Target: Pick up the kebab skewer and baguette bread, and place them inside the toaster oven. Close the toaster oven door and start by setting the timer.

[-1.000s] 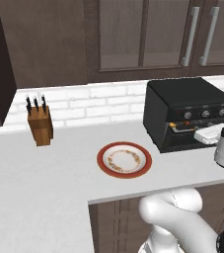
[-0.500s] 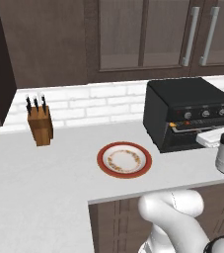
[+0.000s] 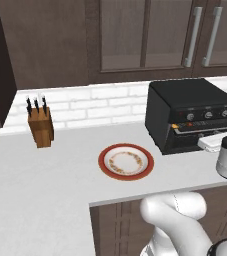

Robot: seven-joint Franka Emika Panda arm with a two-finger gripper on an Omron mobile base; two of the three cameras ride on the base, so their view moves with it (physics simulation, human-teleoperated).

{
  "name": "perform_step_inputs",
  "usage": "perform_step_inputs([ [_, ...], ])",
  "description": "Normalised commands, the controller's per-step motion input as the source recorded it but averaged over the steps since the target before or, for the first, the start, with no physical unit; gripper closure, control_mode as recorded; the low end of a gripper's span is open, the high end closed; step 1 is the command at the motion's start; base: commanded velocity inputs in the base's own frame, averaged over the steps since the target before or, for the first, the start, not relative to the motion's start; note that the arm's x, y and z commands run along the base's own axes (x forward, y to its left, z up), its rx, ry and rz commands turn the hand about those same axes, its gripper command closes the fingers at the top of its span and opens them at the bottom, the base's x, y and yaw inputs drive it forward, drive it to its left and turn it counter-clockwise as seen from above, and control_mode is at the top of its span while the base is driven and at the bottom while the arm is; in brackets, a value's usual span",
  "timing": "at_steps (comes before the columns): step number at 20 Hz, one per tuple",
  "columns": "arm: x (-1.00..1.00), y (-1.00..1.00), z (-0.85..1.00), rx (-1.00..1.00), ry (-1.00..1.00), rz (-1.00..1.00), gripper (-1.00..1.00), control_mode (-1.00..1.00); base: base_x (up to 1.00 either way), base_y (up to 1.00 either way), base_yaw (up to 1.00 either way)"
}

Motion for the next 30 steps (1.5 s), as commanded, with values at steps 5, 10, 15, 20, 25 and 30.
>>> perform_step_inputs([
  [5,0.07,-0.01,-0.15,0.0,0.0,-0.01,-1.0,-1.0,0.0,0.0,0.0],
  [10,0.04,0.0,-0.06,0.0,0.0,-0.01,-1.0,-1.0,0.0,0.0,0.0],
  [15,0.08,0.0,-0.04,0.0,0.0,-0.01,-1.0,-1.0,0.0,0.0,0.0],
  [20,0.16,0.0,0.0,0.0,0.0,-0.01,-1.0,-1.0,0.0,0.0,0.0],
  [25,0.27,0.0,0.0,0.0,0.0,-0.01,-1.0,-1.0,0.0,0.0,0.0],
  [30,0.17,0.0,-0.02,0.0,0.0,-0.01,-1.0,-1.0,0.0,0.0,0.0],
])
